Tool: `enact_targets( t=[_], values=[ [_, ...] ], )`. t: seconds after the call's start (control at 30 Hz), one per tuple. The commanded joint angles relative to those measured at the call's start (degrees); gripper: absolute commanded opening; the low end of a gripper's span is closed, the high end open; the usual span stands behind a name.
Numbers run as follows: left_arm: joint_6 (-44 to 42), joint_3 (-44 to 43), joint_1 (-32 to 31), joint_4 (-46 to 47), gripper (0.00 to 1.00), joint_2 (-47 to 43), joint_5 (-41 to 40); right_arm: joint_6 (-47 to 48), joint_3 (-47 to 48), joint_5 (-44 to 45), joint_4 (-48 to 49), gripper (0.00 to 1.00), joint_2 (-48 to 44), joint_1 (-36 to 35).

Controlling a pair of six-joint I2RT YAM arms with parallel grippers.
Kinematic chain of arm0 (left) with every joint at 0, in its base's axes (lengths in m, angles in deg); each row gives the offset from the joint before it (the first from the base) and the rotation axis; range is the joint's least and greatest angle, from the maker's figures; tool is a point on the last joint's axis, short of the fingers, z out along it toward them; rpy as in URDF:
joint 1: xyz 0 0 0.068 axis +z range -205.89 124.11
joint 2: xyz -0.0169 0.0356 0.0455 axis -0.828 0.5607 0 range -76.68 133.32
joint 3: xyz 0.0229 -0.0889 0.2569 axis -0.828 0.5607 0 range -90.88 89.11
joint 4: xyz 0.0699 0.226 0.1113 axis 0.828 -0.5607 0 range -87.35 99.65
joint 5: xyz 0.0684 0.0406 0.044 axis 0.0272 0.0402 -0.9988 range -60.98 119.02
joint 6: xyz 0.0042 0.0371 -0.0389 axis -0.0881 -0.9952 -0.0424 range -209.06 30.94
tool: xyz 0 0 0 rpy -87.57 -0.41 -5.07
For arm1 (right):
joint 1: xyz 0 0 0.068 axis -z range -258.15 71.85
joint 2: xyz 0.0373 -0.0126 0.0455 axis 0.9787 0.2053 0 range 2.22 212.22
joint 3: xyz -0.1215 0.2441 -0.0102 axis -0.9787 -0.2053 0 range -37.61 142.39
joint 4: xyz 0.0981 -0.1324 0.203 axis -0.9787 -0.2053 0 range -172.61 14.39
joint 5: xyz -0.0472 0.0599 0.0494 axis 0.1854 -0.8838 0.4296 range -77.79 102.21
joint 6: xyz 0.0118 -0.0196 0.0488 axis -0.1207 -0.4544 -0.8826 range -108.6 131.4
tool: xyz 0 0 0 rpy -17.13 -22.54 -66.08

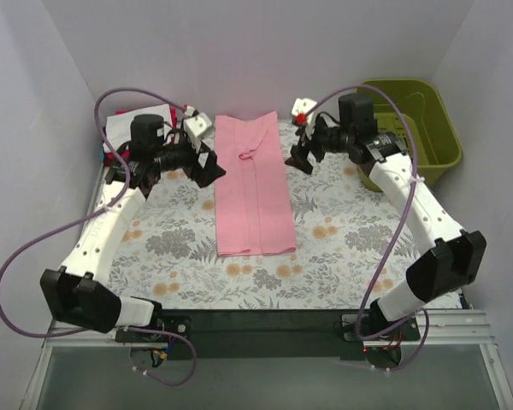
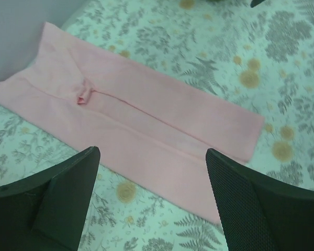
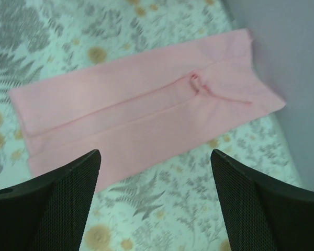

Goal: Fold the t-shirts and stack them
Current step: Fold the tshirt

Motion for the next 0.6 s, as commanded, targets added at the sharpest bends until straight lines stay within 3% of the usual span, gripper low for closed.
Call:
enact_targets(
  t=[0.0, 0.13, 0.17, 0.2, 0.3, 0.4, 0.57],
  values=[
    [-11.8, 11.0, -1.7, -11.1, 0.82, -3.7, 4.9, 9.4, -11.7, -0.5, -4.2, 0.91, -6.0, -3.3],
    [-18.0, 27.3, -6.9, -12.0, 0.79, -13.9, 3.6, 15.9, -29.4, 4.9, -1.3, 0.82, -13.3, -9.7],
    [-18.9, 30.0, -8.6, -11.6, 0.77, -17.1, 2.6, 16.7, -35.9, 5.9, -0.2, 0.77, -14.4, -12.5],
    [-19.1, 34.9, -10.0, -10.7, 0.76, -18.2, 1.5, 17.4, -39.0, 6.7, 3.4, 0.65, -16.0, -13.6],
    [-19.6, 40.2, -14.4, -8.6, 0.68, -19.3, -2.7, 19.8, -50.1, 12.1, 12.5, 0.54, -17.8, -18.2],
    [-19.3, 43.8, -16.3, -5.3, 0.62, -17.5, -5.2, 20.7, -55.2, 14.3, 17.7, 0.52, -17.0, -20.5],
    [-18.3, 46.1, -17.6, 0.4, 0.6, -15.4, -7.3, 21.6, -56.9, 15.3, 23.0, 0.52, -15.0, -21.2]
  ],
)
